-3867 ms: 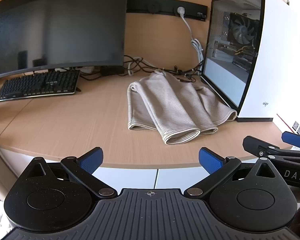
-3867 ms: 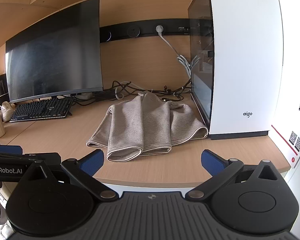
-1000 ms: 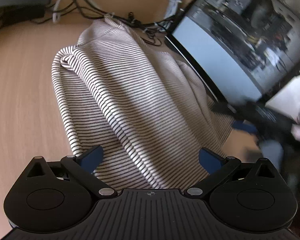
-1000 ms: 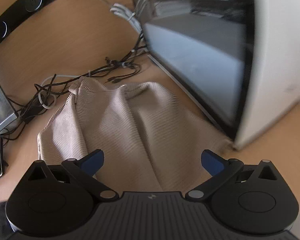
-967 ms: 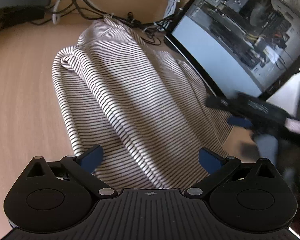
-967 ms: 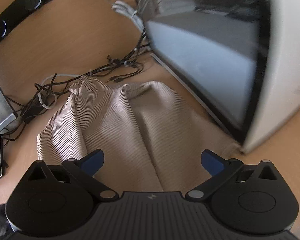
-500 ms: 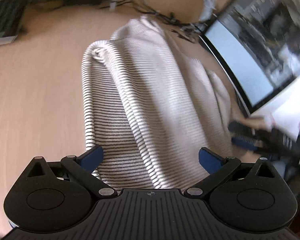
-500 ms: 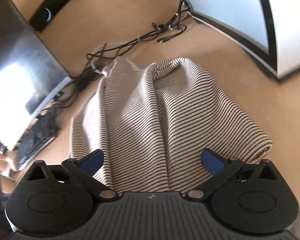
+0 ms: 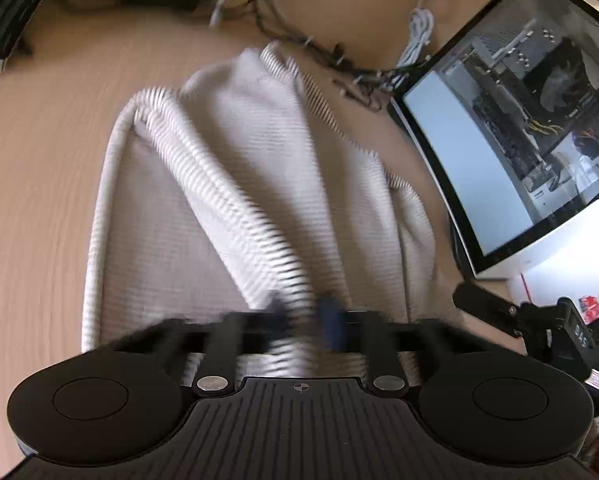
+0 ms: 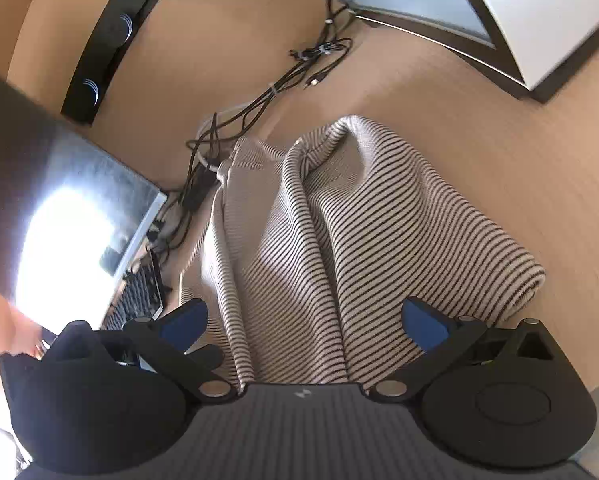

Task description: Fold clothes

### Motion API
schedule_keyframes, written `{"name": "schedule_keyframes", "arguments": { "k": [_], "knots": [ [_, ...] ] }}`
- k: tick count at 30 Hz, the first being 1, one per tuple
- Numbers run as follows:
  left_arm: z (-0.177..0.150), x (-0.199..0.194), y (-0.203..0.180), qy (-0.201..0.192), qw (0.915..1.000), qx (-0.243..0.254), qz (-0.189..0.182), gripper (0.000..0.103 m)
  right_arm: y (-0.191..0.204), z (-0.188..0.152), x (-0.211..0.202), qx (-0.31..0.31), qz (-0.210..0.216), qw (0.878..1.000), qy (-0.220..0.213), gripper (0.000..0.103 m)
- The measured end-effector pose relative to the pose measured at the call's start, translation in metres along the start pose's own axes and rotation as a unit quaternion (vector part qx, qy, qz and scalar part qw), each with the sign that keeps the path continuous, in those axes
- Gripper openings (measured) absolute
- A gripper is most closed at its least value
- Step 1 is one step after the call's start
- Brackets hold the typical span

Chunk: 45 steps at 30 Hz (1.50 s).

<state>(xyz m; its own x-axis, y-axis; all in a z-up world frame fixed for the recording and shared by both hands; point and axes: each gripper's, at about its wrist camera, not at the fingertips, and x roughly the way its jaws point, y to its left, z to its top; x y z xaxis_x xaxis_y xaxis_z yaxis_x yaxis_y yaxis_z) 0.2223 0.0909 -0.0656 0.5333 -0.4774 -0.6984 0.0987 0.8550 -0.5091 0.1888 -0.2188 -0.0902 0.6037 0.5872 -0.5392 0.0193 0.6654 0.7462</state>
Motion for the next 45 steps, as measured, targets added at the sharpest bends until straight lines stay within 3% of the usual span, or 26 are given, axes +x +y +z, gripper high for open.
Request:
{"name": "schedule_keyframes", "arguments": {
  "k": [4, 6, 8, 11, 14, 15, 17, 18, 19, 21, 23, 24, 25, 28, 29, 33, 35, 37, 38, 39, 40, 41, 42, 43, 44, 45],
  "knots": [
    [0.048, -0.042, 0.015, -0.095, 0.9954, -0.015, 0.006, 0.011, 0.003, -0.002, 0.004, 0.003, -0.01, 1.0, -0.003, 0.103],
    [0.08, -0.077, 0.036, -0.165, 0.9856, -0.021, 0.029, 0.011, 0.011, -0.005, 0.005, -0.007, -0.029, 1.0, -0.007, 0.103],
    [0.112, -0.109, 0.062, -0.23, 0.9701, -0.02, 0.074, 0.007, 0.019, -0.009, 0.008, -0.021, -0.051, 0.998, -0.011, 0.103],
    [0.148, -0.137, 0.108, -0.264, 0.9571, -0.043, 0.111, 0.005, 0.031, -0.015, 0.013, -0.042, -0.088, 0.995, -0.017, 0.103],
    [0.161, -0.147, 0.14, -0.261, 0.9536, -0.063, 0.137, 0.008, 0.041, -0.019, 0.018, -0.047, -0.119, 0.991, -0.025, 0.103],
    [0.16, -0.148, 0.147, -0.253, 0.9566, -0.063, 0.131, 0.01, 0.043, -0.019, 0.019, -0.046, -0.128, 0.99, -0.027, 0.103],
    [0.156, -0.145, 0.155, -0.231, 0.9657, -0.053, 0.106, 0.038, 0.047, -0.017, 0.022, -0.035, -0.145, 0.989, -0.026, 0.103],
    [0.154, -0.139, 0.152, -0.217, 0.971, -0.036, 0.094, 0.057, 0.049, -0.015, 0.024, -0.029, -0.153, 0.988, -0.025, 0.103],
    [0.151, -0.131, 0.147, -0.201, 0.9757, -0.009, 0.087, 0.063, 0.052, -0.013, 0.027, -0.028, -0.164, 0.986, -0.019, 0.103],
    [0.144, -0.108, 0.131, -0.165, 0.9805, 0.064, 0.086, 0.068, 0.063, -0.009, 0.038, -0.052, -0.193, 0.98, 0.004, 0.103],
    [0.133, -0.081, 0.11, -0.131, 0.9785, 0.135, 0.084, 0.074, 0.078, -0.009, 0.049, -0.106, -0.226, 0.968, 0.025, 0.103],
    [0.127, -0.071, 0.101, -0.116, 0.9764, 0.164, 0.08, 0.077, 0.087, -0.011, 0.054, -0.14, -0.242, 0.96, 0.029, 0.101],
    [0.125, -0.058, 0.09, -0.101, 0.9731, 0.193, 0.076, 0.08, 0.096, -0.012, 0.059, -0.174, -0.258, 0.95, 0.033, 0.091],
    [0.127, -0.025, 0.062, -0.078, 0.9553, 0.27, 0.09, 0.084, 0.149, -0.022, 0.076, -0.333, -0.275, 0.902, 0.006, 0.07],
    [0.128, -0.013, 0.054, -0.076, 0.9479, 0.291, 0.106, 0.084, 0.162, -0.022, 0.086, -0.359, -0.273, 0.893, -0.001, 0.067],
    [0.137, 0.025, 0.042, -0.06, 0.9343, 0.322, 0.141, 0.082, 0.192, -0.017, 0.136, -0.427, -0.268, 0.864, -0.013, 0.065],
    [0.143, 0.038, 0.047, -0.043, 0.9303, 0.327, 0.162, 0.069, 0.192, -0.018, 0.164, -0.466, -0.283, 0.838, 0.007, 0.063],
    [0.143, 0.036, 0.05, -0.05, 0.9236, 0.336, 0.177, 0.033, 0.183, -0.019, 0.182, -0.515, -0.3, 0.802, 0.043, 0.039],
    [0.144, 0.035, 0.052, -0.053, 0.9201, 0.341, 0.185, 0.025, 0.178, -0.017, 0.18, -0.547, -0.296, 0.781, 0.058, 0.035],
    [0.144, 0.034, 0.054, -0.057, 0.9166, 0.346, 0.193, 0.016, 0.176, -0.015, 0.173, -0.583, -0.29, 0.756, 0.06, 0.023],
    [0.144, 0.032, 0.055, -0.06, 0.9129, 0.35, 0.201, 0.014, 0.173, -0.013, 0.164, -0.634, -0.296, 0.713, 0.054, 0.01],
    [0.144, 0.031, 0.057, -0.064, 0.9092, 0.355, 0.208, 0.011, 0.17, -0.008, 0.157, -0.678, -0.309, 0.666, 0.038, 0.009],
    [0.148, 0.027, 0.062, -0.072, 0.9113, 0.343, 0.215, 0.011, 0.166, -0.002, 0.15, -0.719, -0.321, 0.615, 0.022, 0.008],
    [0.151, 0.023, 0.067, -0.081, 0.9133, 0.332, 0.222, 0.011, 0.162, 0.013, 0.149, -0.733, -0.348, 0.584, 0.004, 0.0],
    [0.152, 0.021, 0.07, -0.083, 0.9148, 0.322, 0.23, 0.011, 0.157, 0.028, 0.148, -0.745, -0.374, 0.553, -0.015, 0.0],
    [0.152, 0.021, 0.074, -0.082, 0.9147, 0.315, 0.239, 0.011, 0.151, 0.05, 0.152, -0.736, -0.398, 0.547, -0.027, 0.0]
  ]
}}
